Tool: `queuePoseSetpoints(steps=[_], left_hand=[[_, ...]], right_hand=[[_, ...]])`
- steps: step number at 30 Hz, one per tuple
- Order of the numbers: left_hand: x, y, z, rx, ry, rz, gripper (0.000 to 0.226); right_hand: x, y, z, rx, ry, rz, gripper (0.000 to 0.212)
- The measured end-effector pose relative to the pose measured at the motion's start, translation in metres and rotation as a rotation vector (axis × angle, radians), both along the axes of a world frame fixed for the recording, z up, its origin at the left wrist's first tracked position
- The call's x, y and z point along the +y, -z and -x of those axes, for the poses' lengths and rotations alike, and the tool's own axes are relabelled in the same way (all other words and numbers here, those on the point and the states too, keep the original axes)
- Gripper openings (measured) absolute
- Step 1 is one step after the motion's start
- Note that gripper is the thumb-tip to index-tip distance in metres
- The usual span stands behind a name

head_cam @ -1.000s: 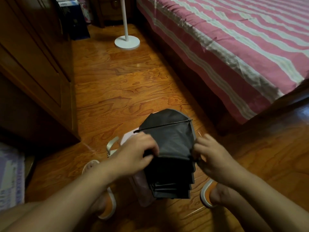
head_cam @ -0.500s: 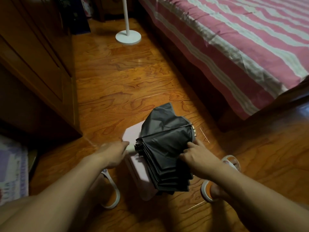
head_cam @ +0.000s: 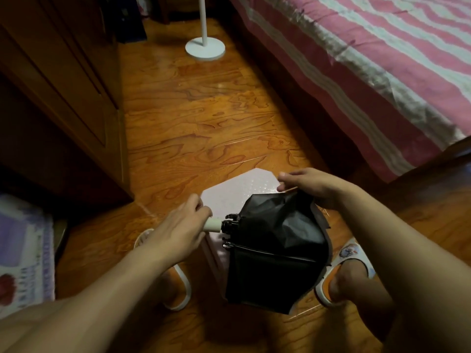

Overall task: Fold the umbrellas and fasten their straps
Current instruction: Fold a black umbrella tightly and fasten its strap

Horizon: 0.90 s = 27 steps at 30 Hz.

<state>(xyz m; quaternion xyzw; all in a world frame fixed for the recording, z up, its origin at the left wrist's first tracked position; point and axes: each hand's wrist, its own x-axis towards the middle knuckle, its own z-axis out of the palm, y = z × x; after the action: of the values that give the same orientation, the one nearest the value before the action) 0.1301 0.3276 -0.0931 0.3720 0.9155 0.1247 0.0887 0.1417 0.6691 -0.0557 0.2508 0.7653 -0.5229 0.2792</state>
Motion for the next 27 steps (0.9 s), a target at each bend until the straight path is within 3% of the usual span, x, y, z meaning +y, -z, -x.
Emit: queuePoseSetpoints(steps=[5, 8, 11, 12, 16, 21, 25, 27], left_hand=[[-0.007, -0.009, 0.008, -0.027, 0.057, -0.002, 0.026], [-0.007, -0.029, 0.012, 0.039, 0.057, -0.071, 0.030], [0.009, -0.068, 0.016, 0.194, 0.027, -0.124, 0.024], [0.015, -0.083, 0.018, 0.260, 0.015, -0.149, 0.023], [0.027, -0.125, 0.037, 0.451, -0.114, -0.199, 0.035], [0.026, -0.146, 0.069, 0.668, -0.312, -0.255, 0.042], [0.020, -0.132, 0.082, 0.752, -0.477, -0.265, 0.042], [0.016, -0.119, 0.082, 0.728, -0.507, -0.233, 0.042]], right_hand=[[0.015, -0.049, -0.027, 0.061, -0.382, -0.065, 0.074], [0.024, -0.072, -0.044, 0.219, -0.302, -0.165, 0.051], [0.019, -0.095, -0.055, 0.513, -0.067, -0.178, 0.020], [0.016, -0.104, -0.056, 0.616, 0.003, -0.192, 0.019], [0.009, -0.133, -0.049, 0.885, 0.087, -0.238, 0.047], [0.000, -0.129, -0.033, 0.980, 0.056, -0.495, 0.075], [-0.012, -0.109, -0.019, 0.968, 0.070, -0.514, 0.089], [-0.016, -0.089, -0.014, 0.810, 0.122, -0.462, 0.093]])
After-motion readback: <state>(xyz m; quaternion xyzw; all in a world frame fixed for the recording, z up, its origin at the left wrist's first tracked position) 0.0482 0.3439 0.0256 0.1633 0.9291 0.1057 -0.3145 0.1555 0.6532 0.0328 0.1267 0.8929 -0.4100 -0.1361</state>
